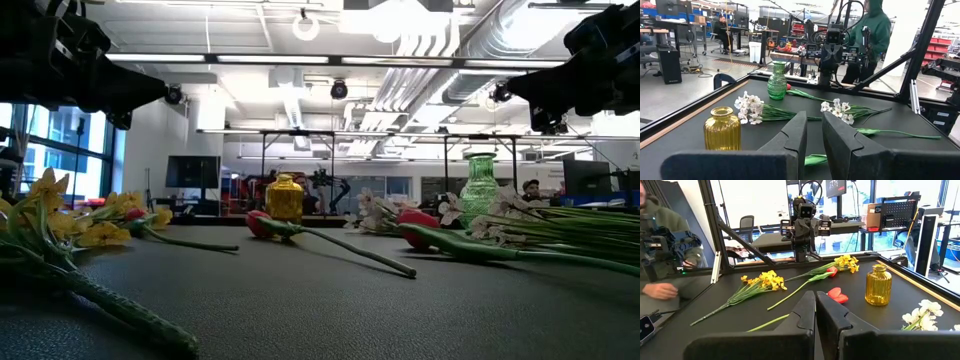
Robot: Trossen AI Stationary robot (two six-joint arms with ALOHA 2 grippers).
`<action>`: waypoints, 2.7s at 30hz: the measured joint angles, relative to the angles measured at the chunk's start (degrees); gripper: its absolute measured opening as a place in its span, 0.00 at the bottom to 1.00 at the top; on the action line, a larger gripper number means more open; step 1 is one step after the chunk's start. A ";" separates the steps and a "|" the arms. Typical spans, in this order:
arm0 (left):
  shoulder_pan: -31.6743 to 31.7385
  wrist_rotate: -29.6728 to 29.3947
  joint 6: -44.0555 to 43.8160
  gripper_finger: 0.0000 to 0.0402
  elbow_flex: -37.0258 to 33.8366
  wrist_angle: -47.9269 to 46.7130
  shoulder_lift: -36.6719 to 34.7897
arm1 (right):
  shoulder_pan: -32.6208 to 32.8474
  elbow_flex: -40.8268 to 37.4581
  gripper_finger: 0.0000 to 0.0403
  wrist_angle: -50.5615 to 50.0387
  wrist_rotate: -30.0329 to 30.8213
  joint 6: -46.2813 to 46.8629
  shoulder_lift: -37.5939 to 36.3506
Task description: Sort flowers into vase by color
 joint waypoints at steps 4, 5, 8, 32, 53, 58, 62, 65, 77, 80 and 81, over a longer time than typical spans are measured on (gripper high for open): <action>-0.02 0.00 0.00 0.11 0.01 0.00 0.00 | 0.02 -0.01 0.00 0.00 0.00 0.00 -0.01; 0.00 0.00 0.00 0.11 0.00 0.00 0.01 | -0.01 0.00 0.00 -0.01 0.00 0.00 0.00; -0.01 0.00 0.00 0.11 0.01 0.00 0.02 | 0.01 0.00 0.00 0.00 0.00 0.00 -0.01; -0.02 0.00 0.00 0.11 0.00 0.00 0.00 | -0.01 0.00 0.00 -0.01 0.00 0.00 0.00; -0.02 -0.02 2.95 0.11 0.00 0.44 0.00 | 0.04 0.00 0.00 1.65 0.01 10.31 0.00; 0.00 -0.02 2.95 0.11 0.01 0.42 0.01 | -0.03 0.00 0.00 6.88 5.17 34.06 -0.02; -0.01 -0.02 2.97 0.11 0.01 0.42 0.01 | 0.06 0.00 0.00 9.74 4.53 31.56 0.70; -0.02 -0.43 2.99 0.11 0.01 0.42 0.00 | 1.23 0.02 0.00 16.04 0.00 30.52 3.40; -0.02 -1.07 3.02 0.11 0.02 0.44 0.00 | 14.19 22.67 0.00 -3.73 6.23 28.68 37.79; -0.02 -1.07 2.89 0.11 0.00 0.44 0.01 | 16.39 34.24 0.00 -18.03 7.62 33.99 48.35; 0.00 -1.07 2.89 0.11 0.01 0.44 0.01 | 17.08 38.18 0.00 -22.61 7.71 36.12 51.89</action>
